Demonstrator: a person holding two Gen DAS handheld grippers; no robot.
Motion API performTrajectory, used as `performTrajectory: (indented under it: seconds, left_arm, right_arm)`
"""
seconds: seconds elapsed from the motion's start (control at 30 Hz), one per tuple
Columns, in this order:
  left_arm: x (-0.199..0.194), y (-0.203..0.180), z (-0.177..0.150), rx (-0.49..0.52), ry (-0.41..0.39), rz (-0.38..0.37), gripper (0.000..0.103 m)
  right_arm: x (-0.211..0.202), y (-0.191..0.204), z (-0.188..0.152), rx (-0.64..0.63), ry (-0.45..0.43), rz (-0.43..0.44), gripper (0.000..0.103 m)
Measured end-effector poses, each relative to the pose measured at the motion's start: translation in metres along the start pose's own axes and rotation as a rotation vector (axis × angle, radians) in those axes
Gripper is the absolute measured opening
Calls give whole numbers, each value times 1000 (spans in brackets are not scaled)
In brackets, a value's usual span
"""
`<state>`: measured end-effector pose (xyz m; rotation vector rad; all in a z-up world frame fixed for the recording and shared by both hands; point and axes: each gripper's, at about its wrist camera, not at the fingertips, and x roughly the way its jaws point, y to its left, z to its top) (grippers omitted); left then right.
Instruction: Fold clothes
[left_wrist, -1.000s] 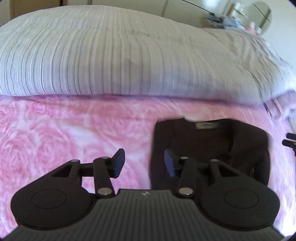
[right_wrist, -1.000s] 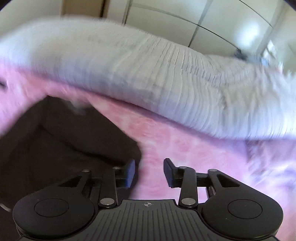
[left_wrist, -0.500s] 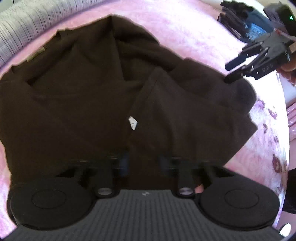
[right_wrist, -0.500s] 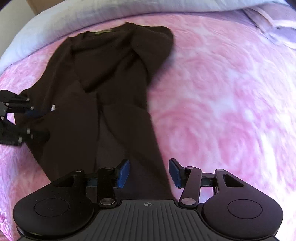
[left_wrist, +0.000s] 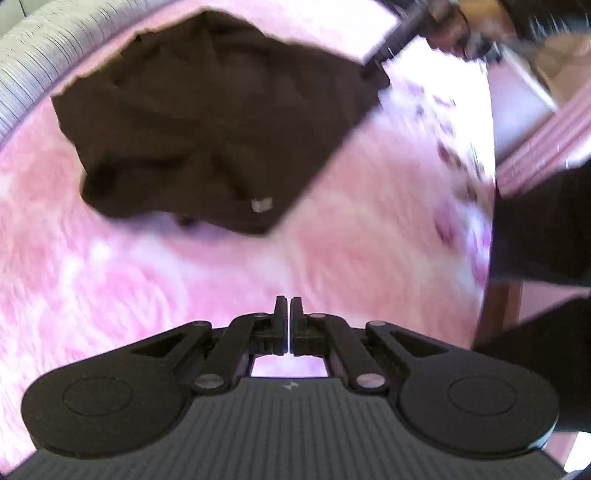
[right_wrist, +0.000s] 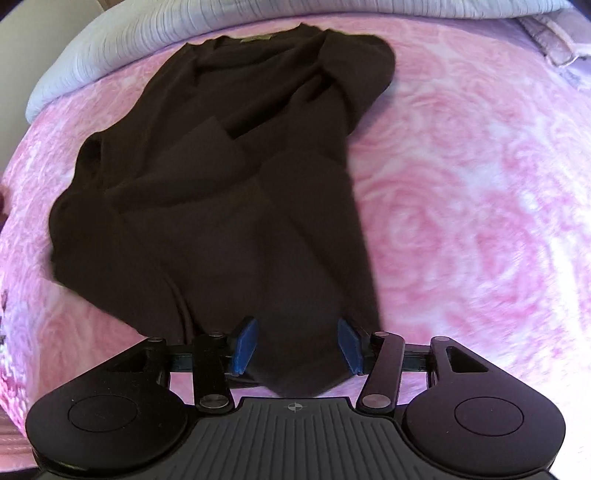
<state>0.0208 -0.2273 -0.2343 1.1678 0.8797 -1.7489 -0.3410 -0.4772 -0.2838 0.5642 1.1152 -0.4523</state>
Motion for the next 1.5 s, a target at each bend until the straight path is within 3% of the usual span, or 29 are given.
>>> performTrajectory:
  seconds: [0.1,0.13,0.2,0.23,0.3,0.33,0.37,0.43,0.47,0.5,0.73,0.87,0.93,1.0,1.07,1.13,1.27,1.33,1.37,1.43,1.5]
  left_arm:
    - [4,4,8,-91,-70,41,8]
    - [5,7,13,-124,-109,67,15]
    - [21,18,37,-185,-163,72,43]
    - [31,25,50,-213,-188,65,45]
    - [52,37,75,-265,-229,52,52]
    - [69,42,87,-276,-218,52,54]
    - [83,45,97,-280,-200,63,54]
    - [105,49,110,-285,-170,41,41]
    - [111,47,114,-275,-162,15,15]
    - [108,39,116,-228,-168,-20,1]
    - [70,-32,75,-53,-101,-147,0]
    - [48,-70,50,29,-65,-197,4]
    - [39,-64,57,15,-126,-115,21]
    - [31,-57,65,0,-187,-33,52]
    - [23,-51,73,-14,-247,49,63]
    - [15,-45,80,-28,-308,131,64]
    - [-2,-32,95,-57,-427,295,63]
    - [-10,-26,103,-72,-487,378,40]
    - [-14,-23,107,-79,-516,419,9]
    - [-24,-13,110,-107,-570,500,5]
    - [-44,20,87,-230,-582,562,5]
  right_arm:
    - [11,7,-4,-21,10,-7,53]
    - [16,9,-5,-44,12,-18,53]
    - [22,14,-6,-84,17,-35,54]
    - [22,15,-5,-100,19,-42,53]
    - [21,18,-4,-123,26,-53,36]
    - [20,19,-2,-129,31,-57,12]
    - [18,19,-1,-135,35,-61,5]
    - [9,17,2,-121,29,-49,2]
    - [3,15,3,-112,20,-46,2]
    - [-4,14,5,-103,12,-42,2]
    - [-70,5,26,51,-111,29,1]
    - [-103,31,47,27,-180,103,1]
    - [-113,54,59,-7,-208,154,1]
    - [-117,79,70,-41,-230,215,1]
    - [-121,105,82,-76,-251,275,1]
    - [-125,131,93,-110,-272,336,1]
    - [-132,182,116,-179,-313,457,1]
    - [-136,207,127,-213,-334,516,1]
    - [-136,204,127,-209,-340,508,1]
    - [-137,198,125,-201,-353,493,1]
    - [-138,192,124,-193,-366,478,1]
